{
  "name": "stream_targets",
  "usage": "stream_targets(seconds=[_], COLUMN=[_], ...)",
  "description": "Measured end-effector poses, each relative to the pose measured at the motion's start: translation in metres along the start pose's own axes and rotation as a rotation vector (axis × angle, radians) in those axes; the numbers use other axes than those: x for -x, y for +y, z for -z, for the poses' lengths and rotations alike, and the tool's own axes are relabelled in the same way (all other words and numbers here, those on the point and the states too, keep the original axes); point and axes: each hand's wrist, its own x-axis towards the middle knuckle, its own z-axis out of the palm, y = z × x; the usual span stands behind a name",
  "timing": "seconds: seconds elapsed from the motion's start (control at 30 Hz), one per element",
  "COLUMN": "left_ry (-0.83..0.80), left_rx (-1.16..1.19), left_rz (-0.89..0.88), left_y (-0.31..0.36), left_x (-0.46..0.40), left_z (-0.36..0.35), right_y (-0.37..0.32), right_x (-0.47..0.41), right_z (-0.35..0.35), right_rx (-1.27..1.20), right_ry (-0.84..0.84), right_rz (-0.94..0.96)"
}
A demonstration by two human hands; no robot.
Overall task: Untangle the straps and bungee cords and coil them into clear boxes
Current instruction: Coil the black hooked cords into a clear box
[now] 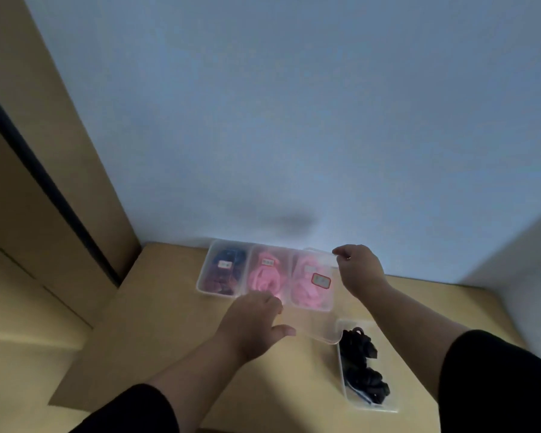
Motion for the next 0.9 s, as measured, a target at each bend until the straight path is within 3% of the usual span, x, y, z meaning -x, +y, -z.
stream_targets(seconds=[0.33, 0.7, 0.9], left_ry=[0.073, -0.187, -0.224], left_rx=[-0.011, -0.078, -0.044], left_rz=[-0.242, -0.146, -0.080], left_y=[0.107, 0.161, 0.159], left_x=[-0.013, 0.006, 0.021], left_z=[-0.045, -0.103, -0.120], right_y=[0.089, 0.152, 0.167], right_x=[0.012, 0.026, 0.027], right_z=[0.054, 0.025, -0.001], right_rx=[0.096, 0.362, 0.390], right_ry=[-0.057, -0.297, -0.359], right_rz=[0.020, 0.205, 0.259])
